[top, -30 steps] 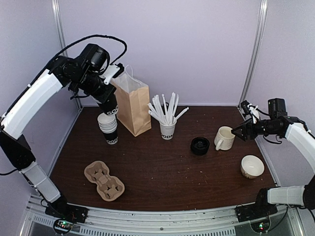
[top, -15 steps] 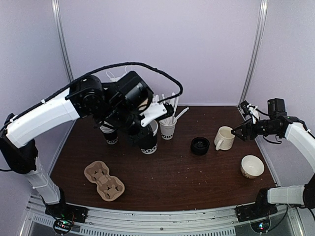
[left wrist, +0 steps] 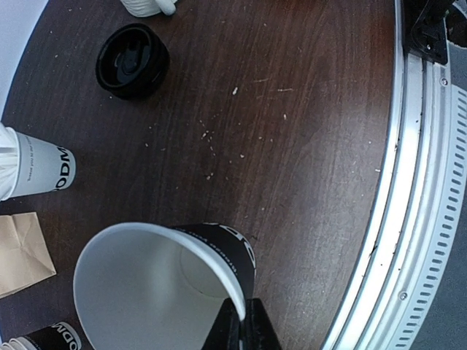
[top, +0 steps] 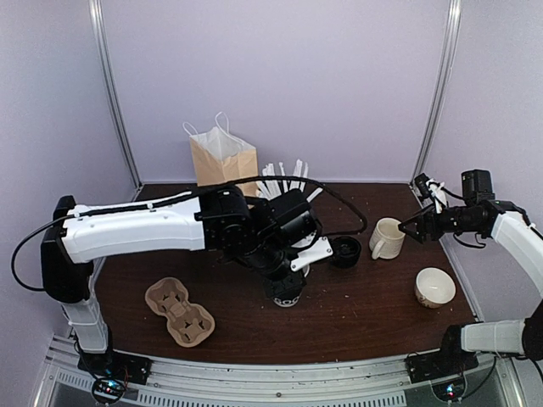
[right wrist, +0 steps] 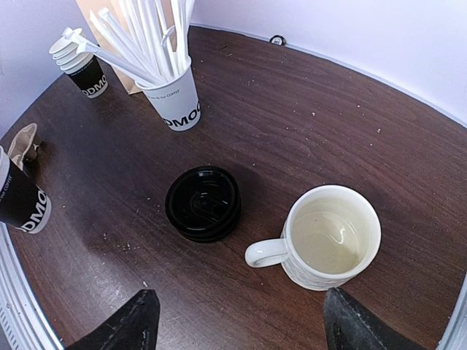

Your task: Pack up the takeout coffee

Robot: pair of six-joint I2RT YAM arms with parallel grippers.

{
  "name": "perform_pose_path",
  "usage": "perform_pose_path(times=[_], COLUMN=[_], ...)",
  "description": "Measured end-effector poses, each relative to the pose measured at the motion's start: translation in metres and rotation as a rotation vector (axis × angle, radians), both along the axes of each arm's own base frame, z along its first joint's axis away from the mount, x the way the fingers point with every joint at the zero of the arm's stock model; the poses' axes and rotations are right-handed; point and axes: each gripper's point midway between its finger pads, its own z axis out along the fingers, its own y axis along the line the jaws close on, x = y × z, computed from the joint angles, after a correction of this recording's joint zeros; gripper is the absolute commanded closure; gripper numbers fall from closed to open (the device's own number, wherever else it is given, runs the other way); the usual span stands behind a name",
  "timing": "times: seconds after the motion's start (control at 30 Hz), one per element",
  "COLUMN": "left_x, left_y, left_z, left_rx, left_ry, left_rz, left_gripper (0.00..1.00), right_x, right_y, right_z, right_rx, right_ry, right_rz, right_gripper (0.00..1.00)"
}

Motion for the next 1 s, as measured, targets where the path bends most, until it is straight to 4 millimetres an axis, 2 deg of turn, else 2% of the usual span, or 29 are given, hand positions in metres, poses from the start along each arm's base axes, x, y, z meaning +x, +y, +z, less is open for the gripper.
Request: perform_pose_path(times=[0.13, 0.5, 0.87, 0.93, 1.0], left_x=[-0.002, 0.002, 0.001, 0.001, 0.0], left_y=[-0.003, -0.018, -0.018, -0.019, -0.018], left_z=[-0.02, -0.05, -0.061, -0.063, -0.064], left_rx=[0.005, 0.011, 0.018, 0.015, 0.017], left_ry=[0.016, 0.02, 0.029, 0.031, 0.032], left_rz=[-0.007, -0.005, -0.009, -0.011, -0.013], left_gripper=[1.0, 1.0, 0.98, 0.94, 0.85], right_x=[-0.001, -0.001, -0.001, -0.001, -0.001], right_y=[0.0, 0.0, 0.0, 0.0, 0.0], right_z=[0.002, 0.003, 0.003, 0.003, 0.003], right_rx=[-0.001, -0.001, -0.003, -0.003, -0.003], right_ry=[-0.006, -0.01, -0.012, -0.012, -0.012], right_rz=[0.0, 0.0, 0.001, 0.001, 0.002], right_gripper=[0.19, 0.19, 0.19, 0.19, 0.19])
